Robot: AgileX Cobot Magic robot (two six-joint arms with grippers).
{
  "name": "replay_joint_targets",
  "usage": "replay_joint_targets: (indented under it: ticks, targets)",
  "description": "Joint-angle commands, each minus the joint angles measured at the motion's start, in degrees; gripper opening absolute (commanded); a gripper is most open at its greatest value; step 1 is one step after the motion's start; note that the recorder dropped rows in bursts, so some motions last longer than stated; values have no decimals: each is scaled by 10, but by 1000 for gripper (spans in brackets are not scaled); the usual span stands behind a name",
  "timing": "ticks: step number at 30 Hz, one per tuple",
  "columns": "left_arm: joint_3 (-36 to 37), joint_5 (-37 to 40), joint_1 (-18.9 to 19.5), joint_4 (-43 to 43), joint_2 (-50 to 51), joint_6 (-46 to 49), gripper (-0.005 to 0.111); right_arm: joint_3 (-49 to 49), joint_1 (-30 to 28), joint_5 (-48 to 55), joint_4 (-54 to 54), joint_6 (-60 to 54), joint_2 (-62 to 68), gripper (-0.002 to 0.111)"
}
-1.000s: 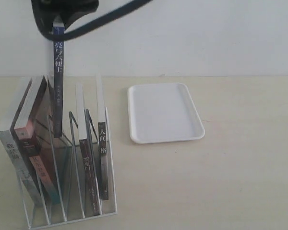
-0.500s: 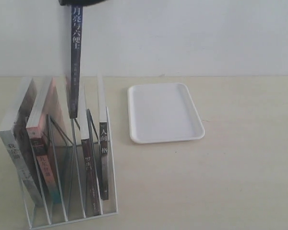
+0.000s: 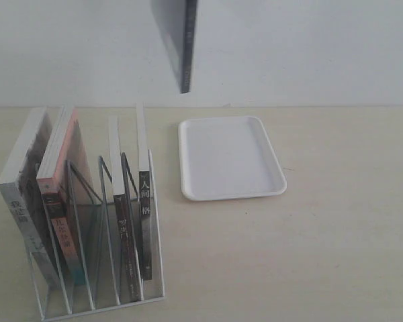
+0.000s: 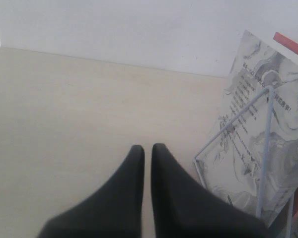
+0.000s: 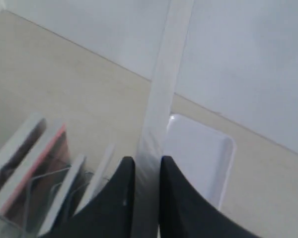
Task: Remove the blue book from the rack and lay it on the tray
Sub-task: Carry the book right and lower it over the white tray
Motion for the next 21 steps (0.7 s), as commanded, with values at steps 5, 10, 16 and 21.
replay_joint_targets:
  ticks: [5, 10, 16, 21]
  targets:
    - [2, 0, 2, 0, -1, 3, 5, -1, -1, -10, -87, -152, -7, 0]
    - [2, 0, 2, 0, -1, 3, 5, 13, -1, -10, -90, -241, 3, 0]
    - [2, 0, 2, 0, -1, 3, 5, 103, -12, -36, -115, -281, 2, 0]
    - [2, 0, 2, 0, -1, 3, 5, 185, -53, -102, -110, -305, -1, 0]
